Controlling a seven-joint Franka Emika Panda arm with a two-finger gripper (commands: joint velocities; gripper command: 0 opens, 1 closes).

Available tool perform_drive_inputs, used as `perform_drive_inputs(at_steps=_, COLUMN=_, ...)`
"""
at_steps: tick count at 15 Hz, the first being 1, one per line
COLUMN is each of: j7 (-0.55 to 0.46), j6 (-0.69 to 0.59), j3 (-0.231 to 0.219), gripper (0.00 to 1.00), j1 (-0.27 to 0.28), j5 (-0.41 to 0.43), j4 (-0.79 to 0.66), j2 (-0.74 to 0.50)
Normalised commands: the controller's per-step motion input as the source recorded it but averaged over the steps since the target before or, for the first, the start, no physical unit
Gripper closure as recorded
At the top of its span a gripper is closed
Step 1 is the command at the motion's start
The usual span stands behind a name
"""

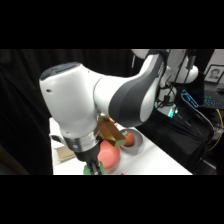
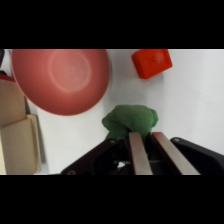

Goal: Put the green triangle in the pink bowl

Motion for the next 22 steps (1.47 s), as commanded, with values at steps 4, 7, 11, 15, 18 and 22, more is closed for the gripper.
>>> perform_drive_inputs(at_steps=4, j7=-0.02, j6=0.1, j3=0.006, gripper=0.96, j1=-0.088, j5=0.083, j4=-0.54, j2=-0.44)
perform_drive_inputs(at_steps=7, j7=-0.06, j6=0.13, j3=-0.003, gripper=0.96, j1=-0.113, j5=0.1, j4=-0.44, j2=-0.33)
perform_drive_inputs(at_steps=11, j7=-0.09, j6=0.15, j3=-0.007, gripper=0.96, j1=-0.098, j5=0.108, j4=-0.39, j2=-0.3)
perform_drive_inputs(at_steps=15, j7=-0.12, j6=0.18, j3=-0.012, gripper=0.96, j1=-0.083, j5=0.117, j4=-0.38, j2=-0.29)
perform_drive_inputs(at_steps=18, j7=-0.17, j6=0.27, j3=-0.001, gripper=0.96, j1=-0.08, j5=0.139, j4=-0.37, j2=-0.25)
perform_drive_inputs(at_steps=22, j7=-0.18, j6=0.31, j3=0.006, gripper=0.96, j1=-0.065, j5=0.152, j4=-0.3, j2=-0.15)
